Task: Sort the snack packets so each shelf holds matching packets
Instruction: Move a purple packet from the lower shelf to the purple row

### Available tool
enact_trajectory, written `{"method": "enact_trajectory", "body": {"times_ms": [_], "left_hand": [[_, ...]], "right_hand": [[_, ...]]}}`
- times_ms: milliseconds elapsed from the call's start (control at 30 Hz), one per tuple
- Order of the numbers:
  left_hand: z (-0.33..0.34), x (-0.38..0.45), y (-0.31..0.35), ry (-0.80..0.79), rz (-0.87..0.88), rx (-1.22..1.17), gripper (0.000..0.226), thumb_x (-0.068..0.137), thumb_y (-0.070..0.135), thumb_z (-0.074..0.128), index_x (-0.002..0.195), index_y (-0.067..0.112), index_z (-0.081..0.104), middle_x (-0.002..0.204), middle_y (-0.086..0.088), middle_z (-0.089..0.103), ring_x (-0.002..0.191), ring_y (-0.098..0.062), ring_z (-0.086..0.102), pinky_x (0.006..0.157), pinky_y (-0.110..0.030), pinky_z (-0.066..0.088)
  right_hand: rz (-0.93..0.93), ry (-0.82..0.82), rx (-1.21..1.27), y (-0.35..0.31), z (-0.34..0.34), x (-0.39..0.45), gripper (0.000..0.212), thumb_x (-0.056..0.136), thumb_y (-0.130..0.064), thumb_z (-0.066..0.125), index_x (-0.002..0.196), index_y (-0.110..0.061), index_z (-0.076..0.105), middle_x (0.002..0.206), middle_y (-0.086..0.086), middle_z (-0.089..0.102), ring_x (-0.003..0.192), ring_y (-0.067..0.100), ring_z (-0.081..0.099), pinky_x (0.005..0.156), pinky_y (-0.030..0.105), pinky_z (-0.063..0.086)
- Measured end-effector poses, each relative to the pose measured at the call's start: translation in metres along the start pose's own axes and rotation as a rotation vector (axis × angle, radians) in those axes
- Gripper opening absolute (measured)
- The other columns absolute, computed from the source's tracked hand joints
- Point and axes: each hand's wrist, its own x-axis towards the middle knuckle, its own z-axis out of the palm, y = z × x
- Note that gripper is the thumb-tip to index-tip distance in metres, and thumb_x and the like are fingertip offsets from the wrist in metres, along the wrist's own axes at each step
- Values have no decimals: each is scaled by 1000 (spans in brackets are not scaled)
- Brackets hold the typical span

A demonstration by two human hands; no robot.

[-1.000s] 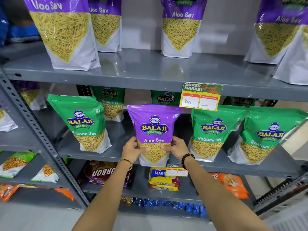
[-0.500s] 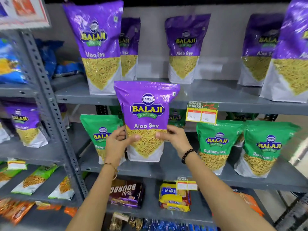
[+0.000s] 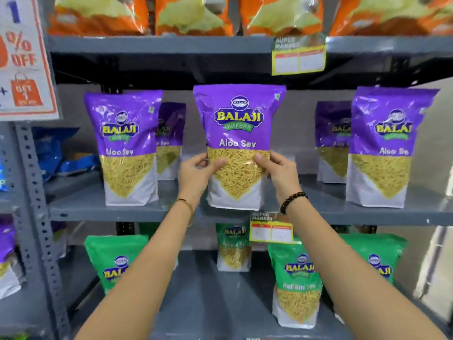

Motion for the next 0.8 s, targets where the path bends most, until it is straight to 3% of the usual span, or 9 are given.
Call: {"method": "enact_trajectory", "body": {"times_ms": [133,267,433,533,600,700,800], "left_hand": [[30,23,-15,-28,-30,-5,10,68,23,77,72,28,69,73,11,71,75,-14,66,79,-34,55],[47,27,-39,-28,-76,-12,11,72,18,74,77,26,66,77,5,68,71,-8,61,74,-29,50],[48,25,-64,-26,-111,-55,28,76,22,71,101,11,65,90,1,68,74,3,63,63,-6,49],[36,25,-81,-191,-216,-3,35,74,19,72,105,8,62,104,-5,69,89,-7,65,71,-12,50],[29,25,-86,-300,-282,19,33,72,13,74,103,12,62,109,-6,68,99,-16,63,74,-15,51],[27,25,-88,-384,-310,3,50,64,0,78,105,17,56,107,-1,66,98,-15,62,71,-11,53],[27,25,-87,-409,-327,21,57,52,8,83,100,21,57,111,-3,66,102,-16,63,75,-15,54]], "right_hand": [[12,70,-40,10,-21,27,22,79,-8,64,99,2,67,73,-3,67,68,9,60,67,19,52],[14,90,-105,28,-33,36,25,81,-6,62,103,7,64,78,1,65,68,7,60,63,14,52],[32,-21,-153,43,-46,40,22,81,-13,64,104,-12,64,94,-1,67,83,8,63,75,16,53],[213,-180,-313,59,-67,40,44,73,-16,73,114,-14,57,115,4,66,103,18,62,89,27,51],[283,-223,-328,66,-77,40,58,70,-9,75,123,-11,52,121,9,62,108,21,60,88,27,51],[316,-309,-337,71,-79,42,62,65,0,76,122,-7,53,122,11,63,110,22,61,94,30,49],[322,-343,-359,71,-78,43,61,63,1,77,120,-5,54,121,11,65,110,21,62,93,28,51]]}}
